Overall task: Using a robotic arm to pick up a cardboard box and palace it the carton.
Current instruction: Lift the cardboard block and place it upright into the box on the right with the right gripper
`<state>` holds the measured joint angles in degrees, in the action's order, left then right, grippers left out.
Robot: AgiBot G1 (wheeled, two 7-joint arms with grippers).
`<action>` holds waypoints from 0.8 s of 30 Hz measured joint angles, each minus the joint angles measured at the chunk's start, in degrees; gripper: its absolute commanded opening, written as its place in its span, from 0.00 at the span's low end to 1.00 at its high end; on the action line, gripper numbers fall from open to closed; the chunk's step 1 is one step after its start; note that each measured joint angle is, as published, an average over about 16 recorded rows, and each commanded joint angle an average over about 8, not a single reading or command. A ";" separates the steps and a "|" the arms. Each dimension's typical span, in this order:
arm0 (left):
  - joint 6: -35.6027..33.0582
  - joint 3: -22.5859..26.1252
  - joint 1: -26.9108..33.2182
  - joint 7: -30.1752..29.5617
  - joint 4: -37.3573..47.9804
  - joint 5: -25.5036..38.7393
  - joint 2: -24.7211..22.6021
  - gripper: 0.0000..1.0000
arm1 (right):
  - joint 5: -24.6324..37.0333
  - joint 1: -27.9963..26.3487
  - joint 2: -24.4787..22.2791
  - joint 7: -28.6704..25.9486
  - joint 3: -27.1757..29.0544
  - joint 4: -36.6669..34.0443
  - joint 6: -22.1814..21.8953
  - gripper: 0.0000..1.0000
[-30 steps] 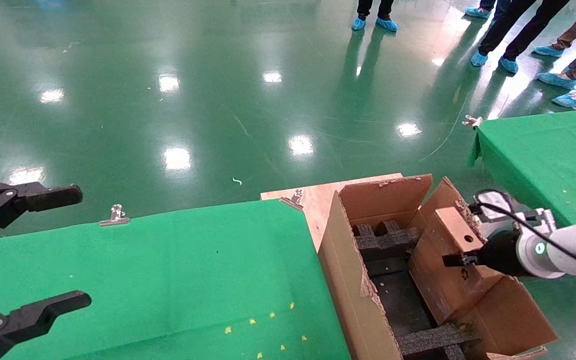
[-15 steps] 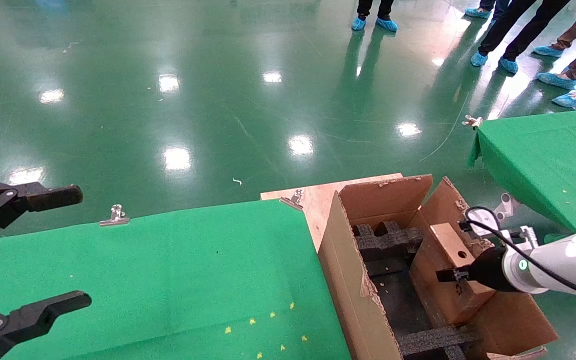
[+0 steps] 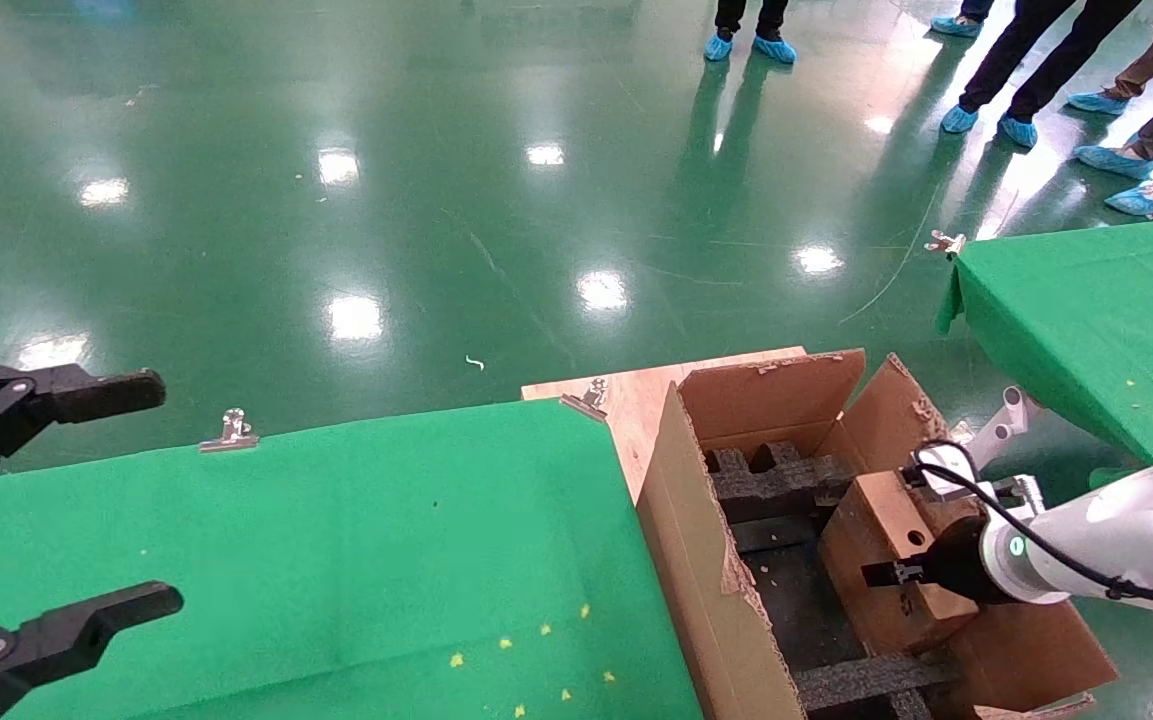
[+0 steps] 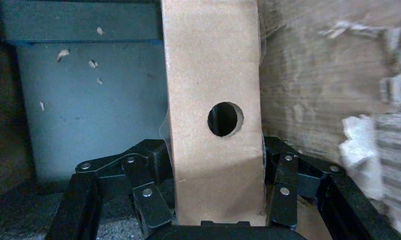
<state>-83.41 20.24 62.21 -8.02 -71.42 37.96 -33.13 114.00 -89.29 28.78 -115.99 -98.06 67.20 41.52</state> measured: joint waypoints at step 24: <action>0.01 -0.01 -0.01 0.00 0.02 -0.01 0.01 1.00 | -4.72 1.02 2.84 4.21 -0.09 -5.28 0.02 1.00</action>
<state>-83.40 20.23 62.19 -8.01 -71.40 37.96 -33.12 109.28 -88.27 31.62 -111.78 -98.15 61.92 41.54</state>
